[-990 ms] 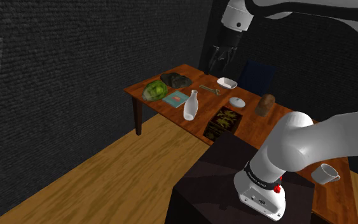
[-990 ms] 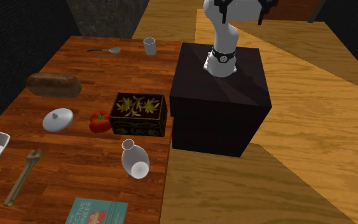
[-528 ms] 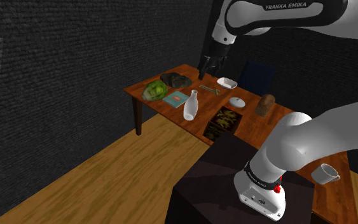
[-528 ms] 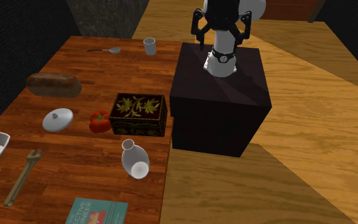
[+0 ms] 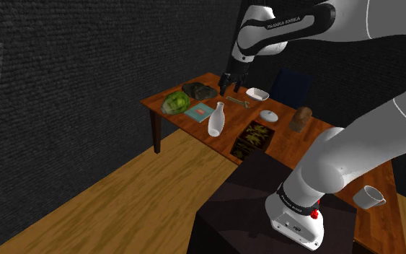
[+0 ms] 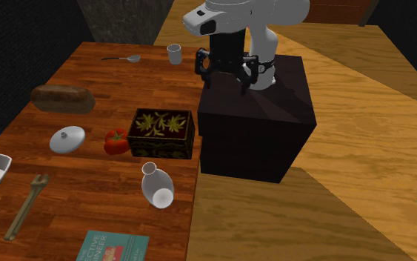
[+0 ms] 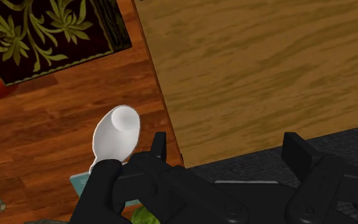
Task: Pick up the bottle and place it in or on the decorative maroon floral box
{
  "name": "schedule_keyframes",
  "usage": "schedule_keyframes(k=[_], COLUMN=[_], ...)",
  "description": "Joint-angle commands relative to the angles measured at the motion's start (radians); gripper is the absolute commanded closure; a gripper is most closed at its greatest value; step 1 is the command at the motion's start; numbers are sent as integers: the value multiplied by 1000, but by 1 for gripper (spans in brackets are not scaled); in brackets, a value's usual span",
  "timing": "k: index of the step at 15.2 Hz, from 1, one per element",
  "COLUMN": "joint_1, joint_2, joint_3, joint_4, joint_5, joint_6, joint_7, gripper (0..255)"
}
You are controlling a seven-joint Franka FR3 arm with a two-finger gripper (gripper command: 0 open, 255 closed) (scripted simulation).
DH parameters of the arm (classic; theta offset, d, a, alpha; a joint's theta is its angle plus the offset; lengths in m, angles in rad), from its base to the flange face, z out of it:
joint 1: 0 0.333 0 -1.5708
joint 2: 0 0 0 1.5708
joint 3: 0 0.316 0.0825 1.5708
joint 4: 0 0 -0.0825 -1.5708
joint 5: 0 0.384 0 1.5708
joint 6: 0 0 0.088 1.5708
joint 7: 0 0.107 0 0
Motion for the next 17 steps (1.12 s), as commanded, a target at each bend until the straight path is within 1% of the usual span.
schedule_keyframes(k=[1,5,10,14,17], joint_1=[-5,-12,-30,-63,-99], joint_2=[64,208,397,552,667], joint_3=[-23,-66,-102,-109,-103], joint_4=[7,59,151,247,331], joint_5=[5,38,112,185,237], joint_6=[56,143,227,272,294], joint_7=[-26,-85,-172,-243,-290], gripper=[0,0,0,0,0])
